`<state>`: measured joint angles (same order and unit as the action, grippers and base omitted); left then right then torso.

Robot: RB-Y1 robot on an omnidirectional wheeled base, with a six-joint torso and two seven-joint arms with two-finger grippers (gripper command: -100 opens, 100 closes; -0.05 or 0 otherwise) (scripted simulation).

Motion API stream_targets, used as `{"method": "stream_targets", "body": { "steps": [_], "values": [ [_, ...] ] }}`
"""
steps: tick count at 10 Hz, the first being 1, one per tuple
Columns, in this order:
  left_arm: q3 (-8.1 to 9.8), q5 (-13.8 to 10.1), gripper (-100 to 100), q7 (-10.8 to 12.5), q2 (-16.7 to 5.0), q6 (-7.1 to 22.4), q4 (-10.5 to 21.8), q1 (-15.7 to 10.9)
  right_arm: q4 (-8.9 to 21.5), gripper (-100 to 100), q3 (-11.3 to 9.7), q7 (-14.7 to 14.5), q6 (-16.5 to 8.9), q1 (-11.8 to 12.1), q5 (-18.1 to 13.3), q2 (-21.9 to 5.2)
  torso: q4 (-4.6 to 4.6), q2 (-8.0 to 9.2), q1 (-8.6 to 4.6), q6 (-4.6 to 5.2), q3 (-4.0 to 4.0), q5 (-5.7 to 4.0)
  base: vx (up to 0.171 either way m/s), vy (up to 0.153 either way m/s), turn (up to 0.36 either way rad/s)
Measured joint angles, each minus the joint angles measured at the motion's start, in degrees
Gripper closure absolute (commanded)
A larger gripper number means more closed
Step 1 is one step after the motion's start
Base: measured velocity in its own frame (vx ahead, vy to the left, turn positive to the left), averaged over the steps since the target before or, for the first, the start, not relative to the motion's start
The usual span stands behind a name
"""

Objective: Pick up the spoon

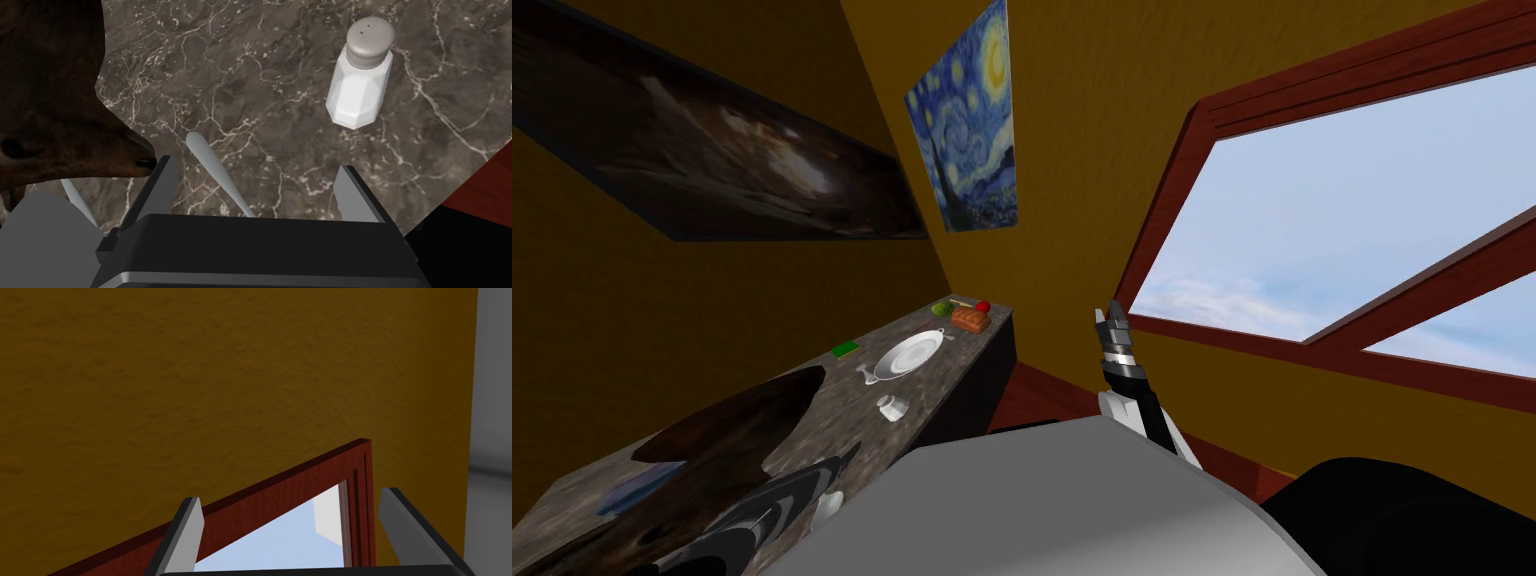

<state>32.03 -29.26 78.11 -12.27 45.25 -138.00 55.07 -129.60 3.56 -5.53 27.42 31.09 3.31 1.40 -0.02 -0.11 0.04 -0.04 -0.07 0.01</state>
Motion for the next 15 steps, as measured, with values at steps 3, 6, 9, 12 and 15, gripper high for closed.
{"method": "stream_targets", "body": {
  "steps": [3, 6, 9, 12, 15],
  "values": [
    [0.90, -0.9, -100, 3.4, 1.0, 3.4, 0.4, 1.0, 0.0, 0, 0.0, 0.0, 0.0, 0.0, 0.0, 0.0, 0.00, 0.01, 0.00, -0.01, 0.01, 0.01, 0.023, 0.025, -0.095],
    [2.46, -1.7, -100, 7.4, 2.0, 8.1, -0.2, 1.6, 0.0, 0, 0.0, 0.0, 0.0, 0.0, 0.0, 0.0, 0.00, 0.01, -0.01, 0.00, 0.01, 0.00, 0.023, 0.024, -0.090],
    [3.79, -2.8, -100, 11.3, 4.0, 12.5, -0.7, 2.8, 0.0, 0, 0.0, 0.0, 0.0, 0.0, 0.0, 0.0, 0.00, 0.02, -0.02, -0.01, 0.01, 0.00, 0.021, 0.023, -0.080],
    [5.41, -4.5, -100, 15.2, 7.6, 16.8, -0.7, 4.7, 0.0, 0, 0.0, 0.0, 0.0, 0.0, 0.0, 0.0, 0.00, 0.01, 0.00, -0.01, 0.01, 0.01, 0.021, 0.026, -0.072],
    [6.60, -5.3, -100, 18.2, 11.5, 20.2, -1.4, 5.3, 0.0, 0, 0.0, 0.0, 0.0, 0.0, 0.0, 0.0, 0.01, 0.04, -0.05, -0.02, 0.02, -0.01, 0.012, 0.015, -0.034]
  ]
}}
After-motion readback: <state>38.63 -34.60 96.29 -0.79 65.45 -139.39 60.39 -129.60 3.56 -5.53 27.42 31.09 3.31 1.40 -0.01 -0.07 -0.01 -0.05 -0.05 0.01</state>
